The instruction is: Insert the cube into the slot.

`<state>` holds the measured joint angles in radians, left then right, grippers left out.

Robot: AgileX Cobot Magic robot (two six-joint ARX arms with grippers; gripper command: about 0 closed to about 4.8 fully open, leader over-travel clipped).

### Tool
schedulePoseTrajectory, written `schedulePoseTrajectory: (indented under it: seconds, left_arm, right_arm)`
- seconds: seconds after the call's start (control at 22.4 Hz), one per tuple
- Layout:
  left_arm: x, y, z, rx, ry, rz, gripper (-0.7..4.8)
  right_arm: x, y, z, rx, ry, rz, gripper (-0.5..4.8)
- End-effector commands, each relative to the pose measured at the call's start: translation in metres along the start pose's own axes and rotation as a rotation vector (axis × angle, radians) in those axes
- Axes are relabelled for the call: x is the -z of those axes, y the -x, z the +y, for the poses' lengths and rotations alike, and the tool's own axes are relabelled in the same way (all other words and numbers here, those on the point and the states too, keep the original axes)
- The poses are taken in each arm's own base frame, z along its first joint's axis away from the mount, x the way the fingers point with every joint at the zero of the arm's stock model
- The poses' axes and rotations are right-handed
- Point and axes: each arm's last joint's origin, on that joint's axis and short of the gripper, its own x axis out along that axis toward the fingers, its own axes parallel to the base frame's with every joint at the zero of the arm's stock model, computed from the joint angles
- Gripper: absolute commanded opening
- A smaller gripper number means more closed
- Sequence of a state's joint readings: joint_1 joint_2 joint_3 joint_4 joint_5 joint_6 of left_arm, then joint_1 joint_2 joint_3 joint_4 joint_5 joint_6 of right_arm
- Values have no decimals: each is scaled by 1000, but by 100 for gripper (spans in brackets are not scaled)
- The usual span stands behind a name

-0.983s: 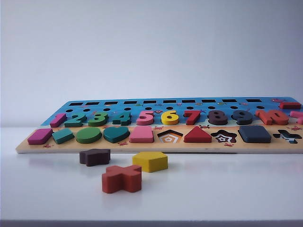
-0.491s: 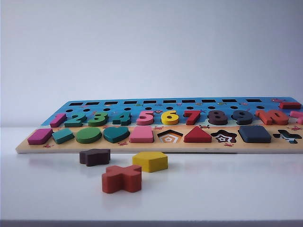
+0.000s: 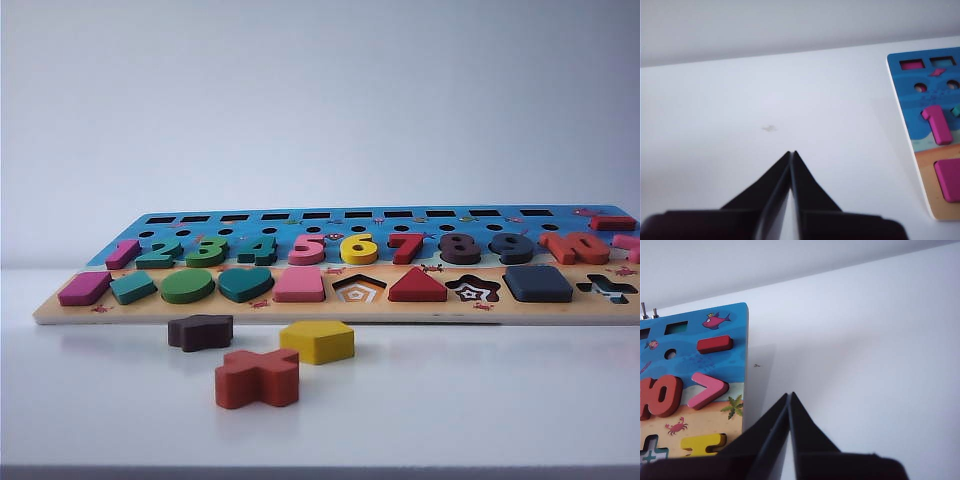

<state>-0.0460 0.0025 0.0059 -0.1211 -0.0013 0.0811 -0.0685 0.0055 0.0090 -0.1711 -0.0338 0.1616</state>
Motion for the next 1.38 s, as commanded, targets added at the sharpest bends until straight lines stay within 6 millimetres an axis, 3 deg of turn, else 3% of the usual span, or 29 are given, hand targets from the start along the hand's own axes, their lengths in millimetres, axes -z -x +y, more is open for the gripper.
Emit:
schedulePoseTrajectory:
  seconds: [0.04,1.38]
  left_arm:
    - [-5,0,0,0,3,-52,9]
    - [-5,0,0,-4,21,-57,9]
  right_arm:
    - [0,0,0,-2,-1,-7,-3]
    - [0,0,0,-2,-1,-7,-3]
